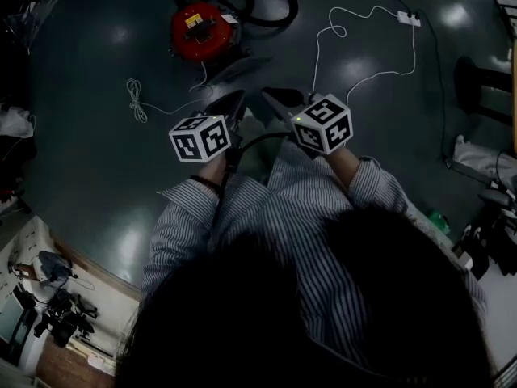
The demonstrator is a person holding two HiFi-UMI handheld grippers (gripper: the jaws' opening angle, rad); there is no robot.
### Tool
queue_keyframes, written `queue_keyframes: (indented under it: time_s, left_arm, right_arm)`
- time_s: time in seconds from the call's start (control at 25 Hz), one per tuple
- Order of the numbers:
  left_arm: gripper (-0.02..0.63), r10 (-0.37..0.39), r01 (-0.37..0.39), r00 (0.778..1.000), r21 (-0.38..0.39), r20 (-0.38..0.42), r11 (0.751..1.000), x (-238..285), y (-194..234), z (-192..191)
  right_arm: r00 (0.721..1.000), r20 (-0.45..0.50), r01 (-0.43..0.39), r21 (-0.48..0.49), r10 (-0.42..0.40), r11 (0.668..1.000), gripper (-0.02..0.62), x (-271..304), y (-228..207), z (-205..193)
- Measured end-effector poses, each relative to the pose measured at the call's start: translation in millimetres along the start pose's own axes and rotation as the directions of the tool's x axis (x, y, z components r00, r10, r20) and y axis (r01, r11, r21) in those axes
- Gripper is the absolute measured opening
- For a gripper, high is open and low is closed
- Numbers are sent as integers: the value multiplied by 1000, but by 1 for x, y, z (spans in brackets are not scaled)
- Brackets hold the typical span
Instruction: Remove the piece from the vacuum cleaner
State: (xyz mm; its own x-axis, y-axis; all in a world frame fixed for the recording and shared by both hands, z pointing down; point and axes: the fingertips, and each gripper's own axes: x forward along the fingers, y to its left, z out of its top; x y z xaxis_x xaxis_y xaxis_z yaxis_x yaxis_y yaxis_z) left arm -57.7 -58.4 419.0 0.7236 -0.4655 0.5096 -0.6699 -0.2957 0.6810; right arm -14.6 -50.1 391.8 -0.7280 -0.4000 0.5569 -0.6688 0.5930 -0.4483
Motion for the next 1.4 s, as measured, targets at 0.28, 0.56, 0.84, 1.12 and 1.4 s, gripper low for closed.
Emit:
queue_keyframes:
  time_s: [0.28,0.56,0.84,1.12,1.4]
  left_arm:
    - [8,18,-16,999,-85,28,996,19,36,6]
    - [76,4,1,999,-131,36,991,56,64,-4]
    - [133,62,-63,998,-65,-15,996,104,120,-15]
    - [223,81,-79,995,37,-52,996,144,180,-30]
    - [260,134,-92,974,221,-182,971,173,238,-69]
  right_arm:
    - [999,-27,-24,77,26,997,17,26,-33,0]
    - [995,-92,-38,49,43,998,20,58,-69,-17]
    - [986,-155,-66,-21,62,998,51,115,-117,-38]
    - [977,-212,-28,-98,7,995,114,161,-164,-77]
    - [955,-295,-47,-232,-24,972,133,206,-201,-119]
